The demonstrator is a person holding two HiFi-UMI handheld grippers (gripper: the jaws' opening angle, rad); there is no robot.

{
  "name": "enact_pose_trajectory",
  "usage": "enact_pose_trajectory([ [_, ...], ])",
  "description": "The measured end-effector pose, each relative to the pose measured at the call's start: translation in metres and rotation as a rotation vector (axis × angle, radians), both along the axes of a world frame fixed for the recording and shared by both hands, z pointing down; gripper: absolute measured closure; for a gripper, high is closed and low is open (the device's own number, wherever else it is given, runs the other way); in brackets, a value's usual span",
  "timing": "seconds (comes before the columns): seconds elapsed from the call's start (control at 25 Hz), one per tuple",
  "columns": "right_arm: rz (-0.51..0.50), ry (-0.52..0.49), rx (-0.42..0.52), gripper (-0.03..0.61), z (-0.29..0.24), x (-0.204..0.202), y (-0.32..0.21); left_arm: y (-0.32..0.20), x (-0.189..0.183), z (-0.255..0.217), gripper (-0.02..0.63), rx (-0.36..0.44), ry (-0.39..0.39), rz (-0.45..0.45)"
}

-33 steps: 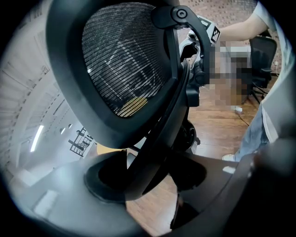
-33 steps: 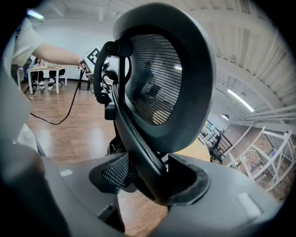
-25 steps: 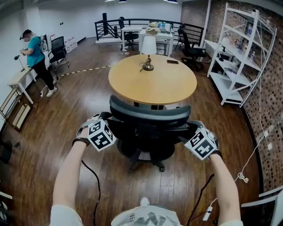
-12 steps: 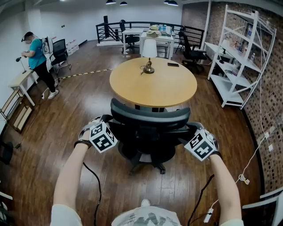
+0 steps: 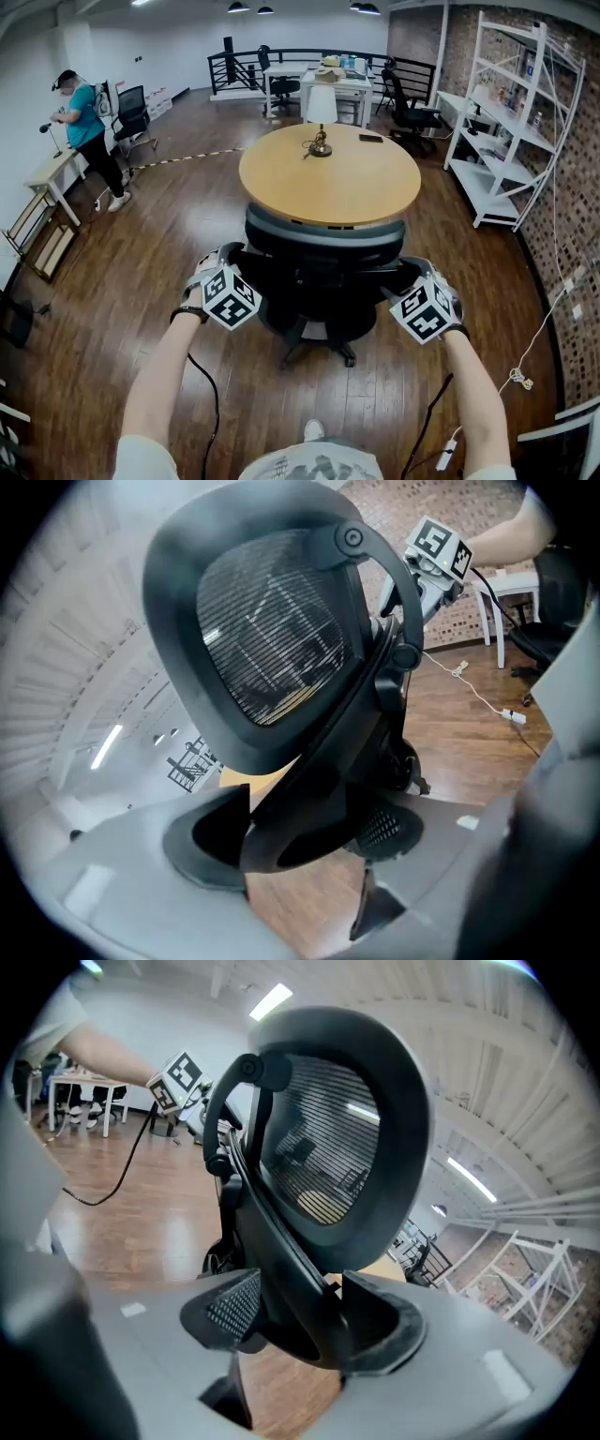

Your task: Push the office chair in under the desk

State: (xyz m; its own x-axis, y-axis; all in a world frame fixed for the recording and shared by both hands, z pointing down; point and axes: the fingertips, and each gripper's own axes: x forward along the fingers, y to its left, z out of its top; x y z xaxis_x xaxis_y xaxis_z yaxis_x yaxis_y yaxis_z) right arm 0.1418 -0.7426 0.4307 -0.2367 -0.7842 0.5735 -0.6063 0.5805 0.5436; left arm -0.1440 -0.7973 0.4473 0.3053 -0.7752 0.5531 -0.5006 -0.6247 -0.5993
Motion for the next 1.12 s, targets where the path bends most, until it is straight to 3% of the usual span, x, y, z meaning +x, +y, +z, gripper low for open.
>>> enact_pose_trajectory([
  [0.24, 0.044, -0.042, 0.034, 0.314, -0.004, -0.006, 0.023, 0.034, 0.009, -0.008, 0.293, 0.029, 0.065, -0.001],
  [0.6, 0.124, -0.197, 0.096, 0.403, -0.023, -0.025, 0.07, 0.098, 0.045, -0.031, 0.425, 0.009, 0.31, 0.033],
  [0.8, 0.144, -0.27, 0.154, 0.454, -0.038, -0.037, 0.098, 0.127, 0.059, -0.046, 0.546, 0.033, 0.415, 0.049],
  [1.12, 0.158, -0.394, 0.209, 0.495, -0.055, -0.067, 0.151, 0.18, 0.072, -0.07, 0.595, 0.059, 0.574, 0.076],
])
